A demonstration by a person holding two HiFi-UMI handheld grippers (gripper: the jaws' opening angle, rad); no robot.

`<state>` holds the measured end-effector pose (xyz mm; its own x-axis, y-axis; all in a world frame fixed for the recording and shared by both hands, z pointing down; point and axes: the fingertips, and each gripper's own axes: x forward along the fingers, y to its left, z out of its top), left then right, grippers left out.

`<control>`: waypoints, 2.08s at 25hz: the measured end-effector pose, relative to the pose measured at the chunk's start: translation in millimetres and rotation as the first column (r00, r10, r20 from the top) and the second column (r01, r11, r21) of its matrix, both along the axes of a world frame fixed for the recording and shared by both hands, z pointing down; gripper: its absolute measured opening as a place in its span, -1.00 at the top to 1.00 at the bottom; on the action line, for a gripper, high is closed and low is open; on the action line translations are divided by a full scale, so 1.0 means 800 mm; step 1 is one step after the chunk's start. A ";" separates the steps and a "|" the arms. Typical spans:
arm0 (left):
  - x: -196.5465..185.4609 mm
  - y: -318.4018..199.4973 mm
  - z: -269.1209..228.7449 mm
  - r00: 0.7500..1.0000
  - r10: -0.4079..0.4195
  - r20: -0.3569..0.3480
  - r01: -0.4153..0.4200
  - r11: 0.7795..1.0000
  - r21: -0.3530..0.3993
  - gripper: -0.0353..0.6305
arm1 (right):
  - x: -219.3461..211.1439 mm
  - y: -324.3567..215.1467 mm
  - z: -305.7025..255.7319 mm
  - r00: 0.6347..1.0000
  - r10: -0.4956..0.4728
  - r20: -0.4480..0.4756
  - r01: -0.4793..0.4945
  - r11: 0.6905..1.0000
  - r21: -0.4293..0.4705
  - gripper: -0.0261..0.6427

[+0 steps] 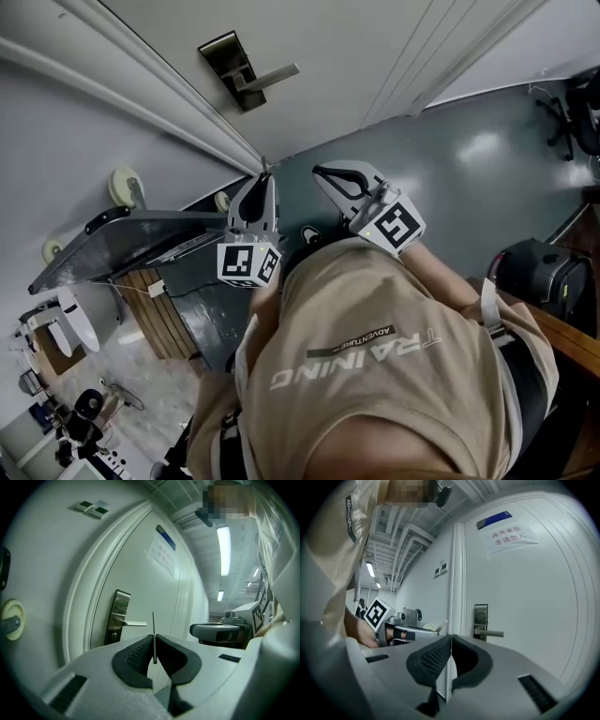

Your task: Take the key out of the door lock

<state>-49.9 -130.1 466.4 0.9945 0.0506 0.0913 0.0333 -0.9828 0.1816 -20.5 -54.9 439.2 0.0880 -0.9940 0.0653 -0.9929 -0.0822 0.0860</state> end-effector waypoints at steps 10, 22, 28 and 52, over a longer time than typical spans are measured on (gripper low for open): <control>0.024 0.011 -0.044 0.999 -0.029 0.017 0.027 0.993 0.117 0.82 | 0.065 0.025 -0.008 0.996 0.046 0.071 -0.047 0.999 0.005 0.88; 0.005 0.000 -0.033 0.988 -0.153 0.017 0.152 0.987 0.053 0.82 | 0.063 0.029 -0.003 0.998 -0.043 0.052 0.046 0.997 -0.054 0.88; -0.003 -0.008 -0.061 0.983 -0.181 -0.029 0.183 0.974 0.134 0.82 | 0.063 0.031 -0.021 0.995 -0.081 0.053 0.083 0.996 -0.035 0.88; 0.020 -0.060 -0.153 0.972 -0.180 -0.153 0.211 0.953 0.217 0.82 | 0.108 -0.002 -0.158 0.993 -0.016 -0.117 0.033 0.989 0.146 0.88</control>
<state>-33.6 -178.1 343.9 0.9868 -0.1527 -0.0534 -0.1551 -0.9870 -0.0431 65.6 -56.6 312.6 0.0617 -0.9939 -0.0916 -0.9789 -0.0782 0.1890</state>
